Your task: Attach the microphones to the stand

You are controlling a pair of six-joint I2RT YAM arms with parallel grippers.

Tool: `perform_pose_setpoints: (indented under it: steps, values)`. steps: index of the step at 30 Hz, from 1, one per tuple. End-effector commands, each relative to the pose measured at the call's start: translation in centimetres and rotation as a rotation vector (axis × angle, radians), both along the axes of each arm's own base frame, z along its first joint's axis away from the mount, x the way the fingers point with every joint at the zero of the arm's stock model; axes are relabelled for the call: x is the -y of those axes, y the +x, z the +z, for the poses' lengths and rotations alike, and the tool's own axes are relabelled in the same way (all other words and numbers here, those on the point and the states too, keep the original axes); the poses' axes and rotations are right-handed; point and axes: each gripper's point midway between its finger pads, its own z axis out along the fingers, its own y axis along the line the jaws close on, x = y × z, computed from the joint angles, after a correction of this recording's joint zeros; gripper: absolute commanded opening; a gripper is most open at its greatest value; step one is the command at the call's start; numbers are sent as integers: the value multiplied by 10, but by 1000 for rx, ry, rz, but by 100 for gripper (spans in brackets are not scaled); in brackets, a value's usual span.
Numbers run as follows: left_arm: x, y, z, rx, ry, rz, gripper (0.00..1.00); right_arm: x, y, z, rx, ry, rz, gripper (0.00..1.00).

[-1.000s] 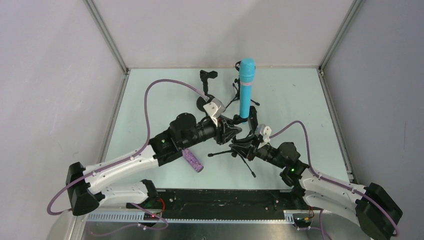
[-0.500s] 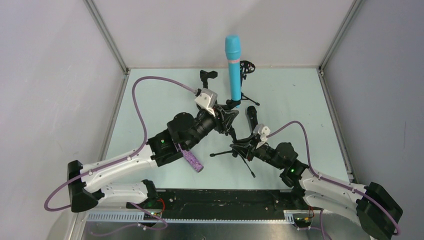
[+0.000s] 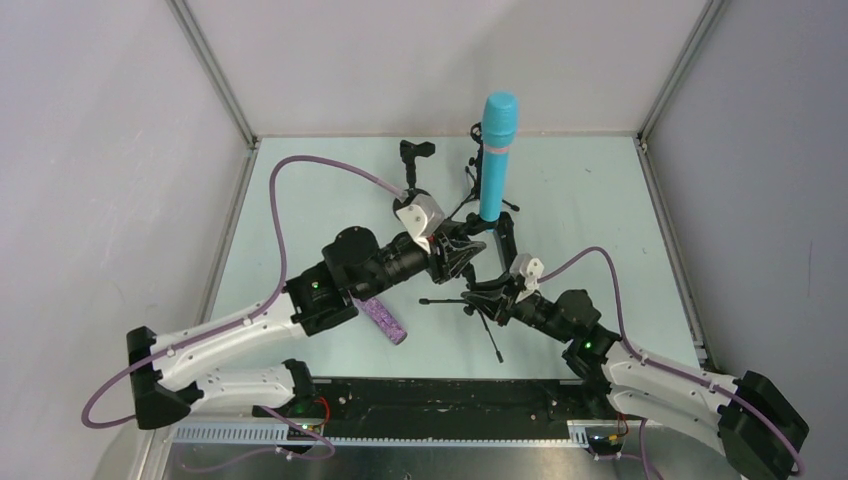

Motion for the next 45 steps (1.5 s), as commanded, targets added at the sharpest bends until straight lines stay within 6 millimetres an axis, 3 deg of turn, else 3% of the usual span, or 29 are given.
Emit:
perform_pose_setpoints:
  steps: [1,7,13,18,21,24,32,45]
  values:
    - [-35,-16,93,221,-198,2,0,12,12,-24,-118,-14,-101,0]
    - [-40,-19,111,224,-240,-2,0,12,14,-27,-128,-20,-111,0]
    - [-26,-21,89,209,-192,-48,0,11,17,-15,-115,-3,-114,2]
    - [-17,-20,64,205,-133,-74,0,9,17,11,-70,35,-104,32]
    - [-9,-32,47,246,-82,-155,0,9,18,26,-46,66,-107,63]
    - [-2,-36,30,248,-44,-201,0,8,16,39,-35,94,-95,79]
    - [-1,-17,6,209,1,-114,0,9,8,55,-9,108,-66,91]
    - [-13,17,17,214,-37,73,0,19,5,36,-43,32,-91,97]
